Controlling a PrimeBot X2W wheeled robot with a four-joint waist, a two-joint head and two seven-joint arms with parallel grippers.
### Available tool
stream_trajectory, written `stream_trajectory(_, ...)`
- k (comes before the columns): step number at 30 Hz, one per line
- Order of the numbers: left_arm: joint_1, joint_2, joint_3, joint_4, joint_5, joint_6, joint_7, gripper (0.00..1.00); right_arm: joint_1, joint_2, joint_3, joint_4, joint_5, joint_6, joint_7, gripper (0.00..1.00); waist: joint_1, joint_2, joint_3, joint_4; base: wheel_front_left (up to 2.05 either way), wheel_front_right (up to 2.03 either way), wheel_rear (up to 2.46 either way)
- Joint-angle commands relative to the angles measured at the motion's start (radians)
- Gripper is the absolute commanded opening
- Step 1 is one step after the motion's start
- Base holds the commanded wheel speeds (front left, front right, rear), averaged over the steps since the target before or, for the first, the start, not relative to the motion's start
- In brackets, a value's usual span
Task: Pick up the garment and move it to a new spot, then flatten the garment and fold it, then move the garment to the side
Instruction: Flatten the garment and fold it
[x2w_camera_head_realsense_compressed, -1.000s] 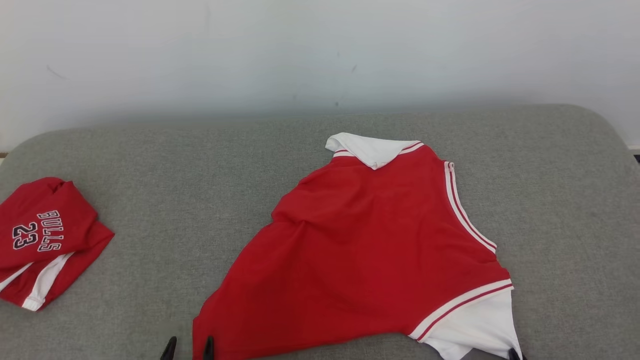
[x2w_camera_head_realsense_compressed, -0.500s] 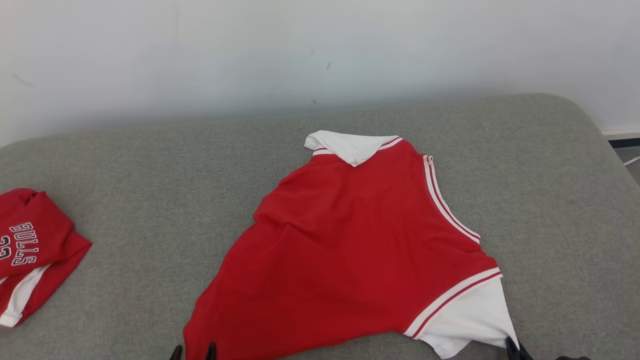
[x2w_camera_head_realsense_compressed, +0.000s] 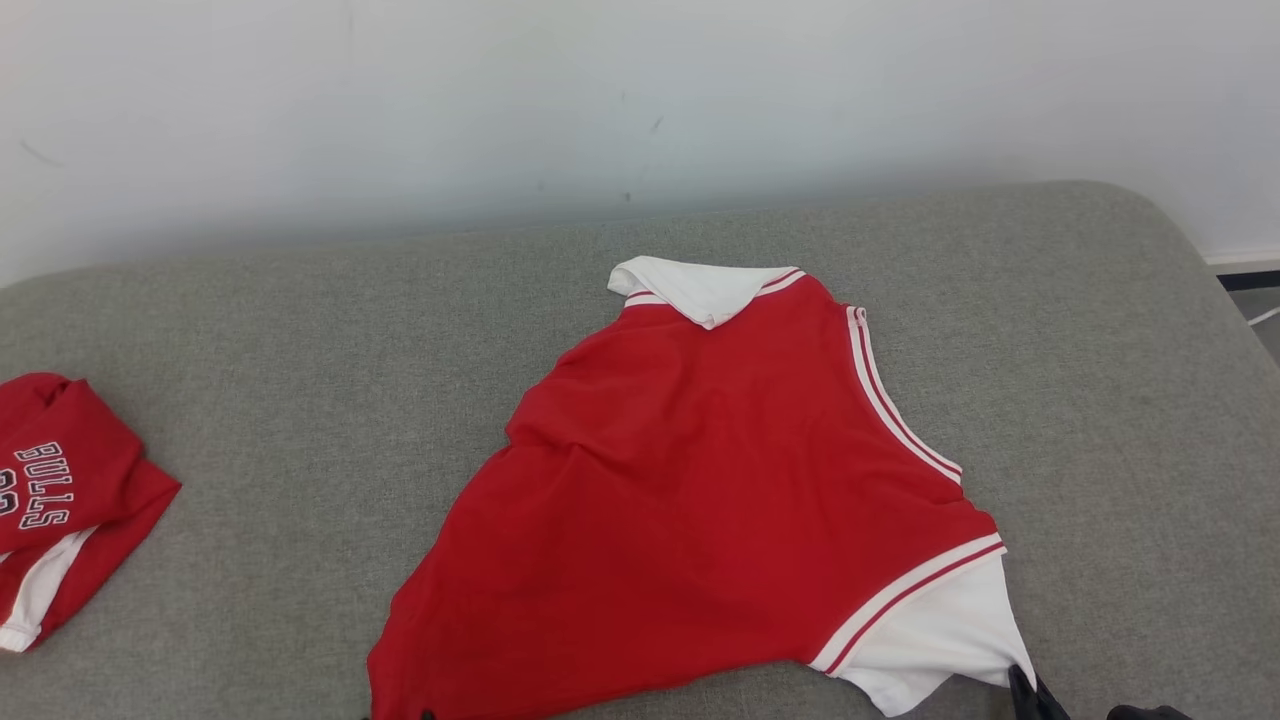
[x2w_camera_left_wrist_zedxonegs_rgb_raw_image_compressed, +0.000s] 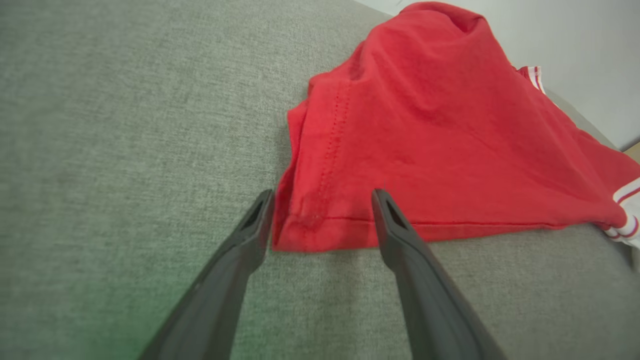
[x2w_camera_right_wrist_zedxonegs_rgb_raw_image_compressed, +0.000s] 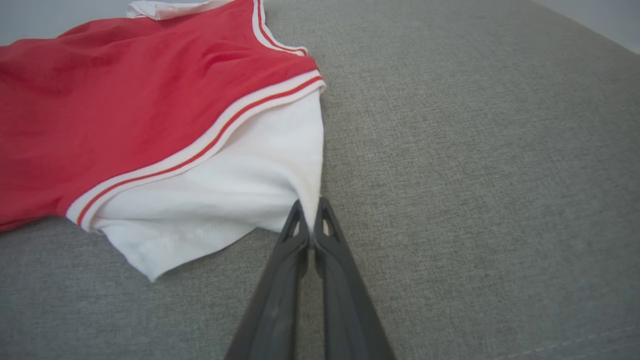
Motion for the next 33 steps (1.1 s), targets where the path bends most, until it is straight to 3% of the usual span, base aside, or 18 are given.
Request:
stream_trajectory(1, -0.002, 0.001, 0.003, 0.008, -0.010, -0.005, -0.001, 1.00, -0.009, -0.002, 0.001, -0.002, -0.003, -0.001, 0.000, 0.00, -0.0001, -0.0001, 0.000, 0.000, 0.00, 0.00, 0.00)
stream_trajectory(7, -0.006, 0.001, 0.006, 0.004, -0.023, -0.013, -0.001, 1.00, -0.007, -0.005, 0.003, -0.006, 0.001, -0.001, 0.000, 0.00, -0.0001, -0.0001, 0.000, -0.002, 0.00, 0.00, 0.00)
stream_trajectory(8, -0.006, 0.001, 0.004, 0.005, -0.023, -0.015, -0.001, 0.91, -0.007, -0.006, 0.003, -0.007, 0.001, -0.001, 0.000, 0.00, -0.0001, -0.0001, 0.000, -0.003, 0.00, 0.00, 0.00)
stream_trajectory(9, -0.007, 0.001, 0.002, 0.007, -0.027, -0.014, -0.001, 0.49, -0.007, -0.006, 0.002, -0.007, 0.003, -0.001, 0.000, 0.00, -0.0001, -0.0001, 0.001, -0.003, 0.00, 0.00, 0.00)
stream_trajectory(10, -0.006, 0.001, 0.000, 0.014, -0.034, -0.017, -0.001, 0.33, -0.008, -0.005, 0.000, -0.008, 0.004, -0.001, 0.000, 0.00, -0.0001, -0.0001, 0.001, -0.003, 0.00, 0.00, 0.00)
stream_trajectory(11, -0.008, 0.001, -0.005, 0.021, -0.034, -0.020, -0.001, 0.00, -0.010, -0.003, -0.006, -0.007, 0.008, -0.001, 0.000, 0.00, -0.0001, -0.0001, 0.001, -0.003, 0.00, 0.00, 0.00)
stream_trajectory(18, -0.032, 0.001, -0.016, 0.017, -0.016, -0.033, -0.001, 0.00, -0.034, 0.003, -0.043, -0.028, 0.016, -0.001, 0.000, 0.00, -0.0001, -0.0001, 0.002, 0.009, 0.00, 0.00, 0.00)
stream_trajectory(23, -0.079, 0.003, -0.015, -0.092, 0.016, -0.033, -0.001, 0.00, -0.079, 0.017, -0.055, -0.103, 0.043, -0.001, -0.001, 0.00, -0.0001, -0.0001, -0.013, 0.020, 0.00, 0.00, 0.00)
stream_trajectory(28, -0.205, 0.106, -0.051, -0.229, 0.029, -0.033, -0.001, 0.00, -0.215, -0.006, -0.020, -0.189, 0.078, -0.001, -0.001, 0.00, -0.0001, -0.0001, -0.034, 0.036, 0.00, 0.00, 0.00)
stream_trajectory(32, -0.366, 0.228, -0.110, -0.254, -0.005, -0.033, -0.001, 0.00, -0.376, -0.037, 0.011, -0.214, 0.099, 0.000, 0.000, 0.00, -0.0001, -0.0001, -0.052, 0.048, 0.00, 0.00, 0.00)
stream_trajectory(33, -0.463, 0.285, -0.147, -0.221, -0.031, -0.033, -0.001, 0.00, -0.468, -0.060, 0.027, -0.212, 0.092, 0.000, 0.000, 0.00, -0.0001, -0.0001, -0.059, 0.056, 0.00, 0.00, 0.00)
